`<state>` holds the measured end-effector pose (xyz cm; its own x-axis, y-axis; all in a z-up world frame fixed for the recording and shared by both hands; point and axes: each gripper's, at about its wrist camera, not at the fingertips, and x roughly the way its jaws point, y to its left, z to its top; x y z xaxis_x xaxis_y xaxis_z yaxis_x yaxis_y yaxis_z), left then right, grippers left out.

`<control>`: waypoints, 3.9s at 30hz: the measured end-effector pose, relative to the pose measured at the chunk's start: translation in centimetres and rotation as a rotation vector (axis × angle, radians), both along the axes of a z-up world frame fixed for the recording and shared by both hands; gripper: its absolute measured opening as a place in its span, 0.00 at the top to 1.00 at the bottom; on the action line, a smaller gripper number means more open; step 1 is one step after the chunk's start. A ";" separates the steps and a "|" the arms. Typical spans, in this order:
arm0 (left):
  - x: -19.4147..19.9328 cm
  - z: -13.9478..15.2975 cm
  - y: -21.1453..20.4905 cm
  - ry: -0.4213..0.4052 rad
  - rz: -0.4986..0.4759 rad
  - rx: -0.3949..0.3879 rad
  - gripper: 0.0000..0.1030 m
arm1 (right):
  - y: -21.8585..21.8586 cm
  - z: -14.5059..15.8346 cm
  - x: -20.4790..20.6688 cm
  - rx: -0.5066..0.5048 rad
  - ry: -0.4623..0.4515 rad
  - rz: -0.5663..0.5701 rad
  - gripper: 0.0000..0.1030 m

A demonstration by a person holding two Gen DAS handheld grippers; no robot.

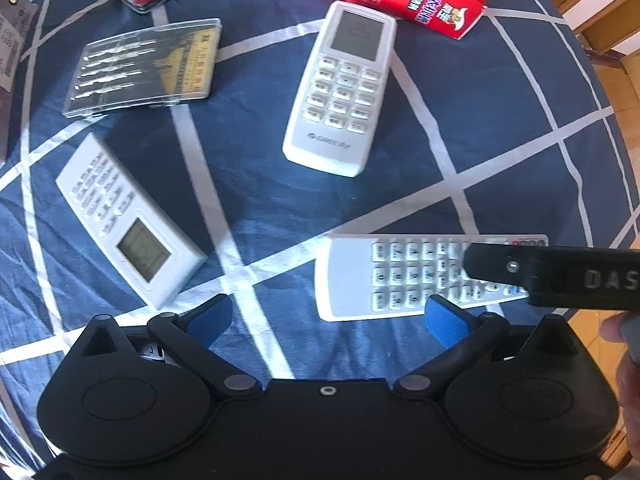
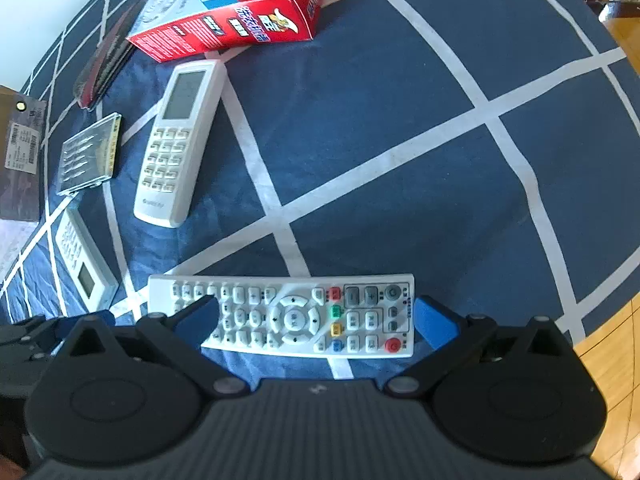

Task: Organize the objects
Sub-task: 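Grasp the white TV remote with the right tool while the left tool approaches, then carry the white TV remote with the right tool over the cardboard box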

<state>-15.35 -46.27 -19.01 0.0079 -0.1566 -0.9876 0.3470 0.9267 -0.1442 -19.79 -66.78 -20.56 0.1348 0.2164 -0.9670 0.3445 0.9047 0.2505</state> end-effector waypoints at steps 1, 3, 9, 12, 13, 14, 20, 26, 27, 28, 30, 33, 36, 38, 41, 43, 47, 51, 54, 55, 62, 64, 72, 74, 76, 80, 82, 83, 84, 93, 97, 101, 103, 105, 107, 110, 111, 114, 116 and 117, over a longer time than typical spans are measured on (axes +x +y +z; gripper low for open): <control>0.0 -0.1 -0.1 0.006 0.002 0.000 0.00 | -0.1 -0.2 0.1 0.002 0.004 0.003 0.00; -0.1 -0.3 -0.3 0.010 0.002 0.001 0.00 | -0.1 -0.4 0.3 0.008 0.009 0.006 0.00; 0.3 -0.6 -1.0 0.020 -0.002 -0.010 0.00 | -0.1 -0.8 0.7 -0.005 0.022 0.034 0.03; 0.3 -0.7 -1.7 0.028 -0.013 -0.015 0.00 | -0.1 -0.8 0.7 -0.011 0.027 0.040 0.05; 0.3 -0.7 -1.9 0.031 -0.017 -0.014 0.00 | -0.2 -0.8 0.7 -0.012 0.027 0.042 0.05; 0.4 -0.7 -2.2 0.035 -0.019 -0.018 0.00 | -0.2 -0.8 0.8 -0.012 0.026 0.047 0.05; 0.3 -1.3 -2.9 0.047 -0.034 -0.016 0.00 | -0.6 -0.6 0.7 -0.005 0.023 0.054 0.05; 0.6 -1.3 -2.9 0.059 -0.019 -0.042 0.09 | -0.9 -0.2 0.6 -0.008 0.020 0.058 0.07; 0.6 -1.3 -3.0 0.060 -0.019 -0.038 0.09 | -1.0 -0.2 0.6 -0.010 0.022 0.061 0.07; 0.6 -1.3 -3.1 0.059 -0.019 -0.036 0.09 | -1.1 -0.1 0.6 -0.012 0.023 0.061 0.08; 0.7 -1.3 -3.1 0.057 -0.025 -0.036 0.10 | -1.3 0.1 0.5 -0.016 0.024 0.057 0.08; 0.8 -1.0 -3.4 0.046 -0.031 -0.030 0.10 | -1.6 0.6 0.4 -0.019 0.015 0.048 0.10; 0.5 -0.2 -2.8 0.030 -0.042 -0.029 0.10 | -2.1 1.1 0.6 -0.019 0.001 0.039 0.10; 0.6 0.2 -2.9 0.015 -0.041 -0.024 0.10 | -2.1 1.5 0.6 -0.014 -0.012 0.036 0.10; 0.9 1.7 -1.9 -0.014 -0.031 -0.018 0.10 | -1.8 2.7 1.1 -0.007 -0.038 0.041 0.10; 1.3 2.6 -1.3 -0.037 -0.021 -0.015 0.10 | -0.6 3.1 1.5 -0.005 -0.059 0.050 0.10; 2.1 4.6 0.4 -0.088 0.014 -0.013 0.10 | 2.9 4.1 3.3 -0.005 -0.109 0.080 0.10; 2.9 6.5 2.5 -0.129 0.047 -0.016 0.10 | 5.6 6.2 4.6 -0.008 -0.153 0.114 0.10; 3.4 7.8 4.1 -0.160 0.070 -0.017 0.10 | 7.6 7.7 5.4 -0.009 -0.185 0.133 0.10; 3.6 8.2 4.7 -0.169 0.077 -0.017 0.10 | 8.3 8.0 5.6 -0.009 -0.193 0.139 0.10; 4.9 11.2 11.3 -0.220 0.137 -0.018 0.10 | 14.6 10.8 7.6 -0.011 -0.248 0.199 0.10; 5.2 12.0 13.3 -0.233 0.152 -0.016 0.10 | 16.6 11.4 8.1 -0.010 -0.260 0.212 0.10; 6.1 14.4 21.1 -0.281 0.208 -0.004 0.10 | 24.9 13.8 9.6 -0.001 -0.310 0.259 0.10; 6.5 14.9 23.0 -0.294 0.219 -0.001 0.10 | 26.9 14.2 10.1 0.002 -0.322 0.269 0.10; 6.7 15.2 24.8 -0.306 0.227 0.000 0.10 | 28.8 14.6 10.5 0.003 -0.335 0.277 0.10; 7.2 15.6 28.0 -0.320 0.247 0.002 0.10 | 32.4 15.0 11.2 0.003 -0.352 0.295 0.10; 7.4 15.7 29.5 -0.329 0.257 0.004 0.10 | 34.0 15.2 11.6 0.007 -0.358 0.303 0.10; 7.5 15.7 30.3 -0.332 0.262 0.004 0.10 | 34.9 15.2 11.8 0.007 -0.363 0.307 0.10; 7.7 15.8 31.0 -0.334 0.268 0.005 0.10 | 35.6 15.3 12.0 0.007 -0.365 0.310 0.10; 9.9 16.6 36.4 -0.369 0.305 0.003 0.10 | 41.3 16.3 14.8 0.003 -0.399 0.345 0.10; 11.7 16.5 38.0 -0.376 0.322 -0.003 0.10 | 43.1 16.3 16.8 -0.003 -0.407 0.359 0.10; 14.1 15.8 39.5 -0.371 0.329 -0.006 0.10 | 44.5 15.6 19.4 -0.004 -0.402 0.362 0.10; 15.4 15.3 40.1 -0.361 0.333 -0.005 0.10 | 45.1 15.1 20.7 -0.005 -0.394 0.366 0.10; 16.8 14.7 40.7 -0.349 0.336 -0.004 0.10 | 45.7 14.4 22.2 -0.003 -0.383 0.369 0.10; 18.1 13.9 41.2 -0.334 0.341 -0.007 0.10 | 46.3 13.7 23.6 -0.004 -0.369 0.368 0.10; 20.2 12.5 41.9 -0.310 0.346 -0.010 0.10 | 47.0 12.3 25.8 -0.006 -0.349 0.367 0.10; 20.9 11.9 42.1 -0.298 0.349 -0.010 0.10 | 47.1 11.8 26.5 -0.006 -0.340 0.364 0.10; 22.6 10.5 42.6 -0.272 0.361 -0.010 0.10 | 47.5 10.3 28.5 -0.004 -0.317 0.367 0.10; 23.7 9.6 42.9 -0.258 0.367 -0.010 0.10 | 47.7 9.4 29.7 -0.005 -0.304 0.373 0.10; 24.3 9.2 43.0 -0.252 0.369 -0.009 0.10 | 47.8 8.9 30.3 -0.004 -0.297 0.374 0.10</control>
